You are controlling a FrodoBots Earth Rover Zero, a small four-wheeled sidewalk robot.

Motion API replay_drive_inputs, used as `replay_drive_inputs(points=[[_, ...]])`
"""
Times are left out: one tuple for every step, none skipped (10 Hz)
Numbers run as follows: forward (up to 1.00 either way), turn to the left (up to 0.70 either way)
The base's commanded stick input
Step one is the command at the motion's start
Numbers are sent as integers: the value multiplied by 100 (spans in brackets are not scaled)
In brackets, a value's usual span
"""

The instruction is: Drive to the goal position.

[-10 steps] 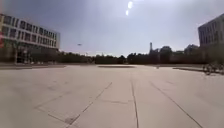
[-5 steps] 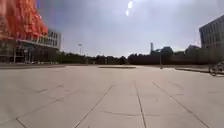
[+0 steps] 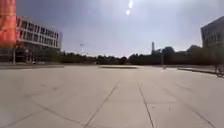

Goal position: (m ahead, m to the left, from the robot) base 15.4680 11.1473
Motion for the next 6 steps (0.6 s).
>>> replay_drive_inputs(points=[[70, -2], [70, -2], [70, -2], [70, -2], [70, -2], [70, -2]])
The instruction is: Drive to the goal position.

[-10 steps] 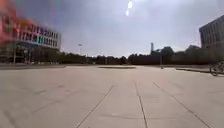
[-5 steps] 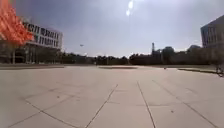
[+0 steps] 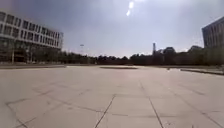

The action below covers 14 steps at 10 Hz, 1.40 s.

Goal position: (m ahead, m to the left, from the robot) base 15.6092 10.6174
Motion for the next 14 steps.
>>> replay_drive_inputs(points=[[70, -2], [70, -2], [70, -2], [70, -2], [70, -2], [70, -2], [70, -2], [70, 11], [70, 24], [70, 25], [70, -2], [70, -2], [70, -2], [70, -2]])
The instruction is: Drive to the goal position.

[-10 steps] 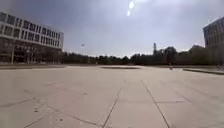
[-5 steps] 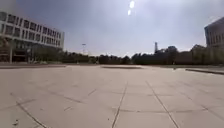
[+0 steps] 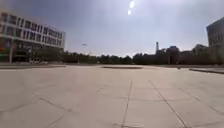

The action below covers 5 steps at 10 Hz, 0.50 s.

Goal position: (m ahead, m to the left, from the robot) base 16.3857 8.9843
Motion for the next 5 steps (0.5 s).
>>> replay_drive_inputs(points=[[32, -1], [0, 0], [0, 0], [0, 0], [0, 0]])
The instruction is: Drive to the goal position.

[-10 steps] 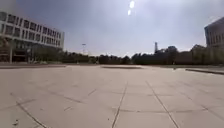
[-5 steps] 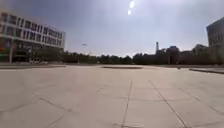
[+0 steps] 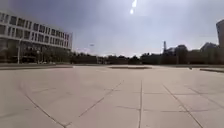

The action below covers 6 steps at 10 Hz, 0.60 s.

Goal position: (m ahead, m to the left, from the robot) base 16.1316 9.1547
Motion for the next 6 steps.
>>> replay_drive_inputs(points=[[0, 0], [0, 0], [0, 0], [0, 0], [0, 0], [7, 0]])
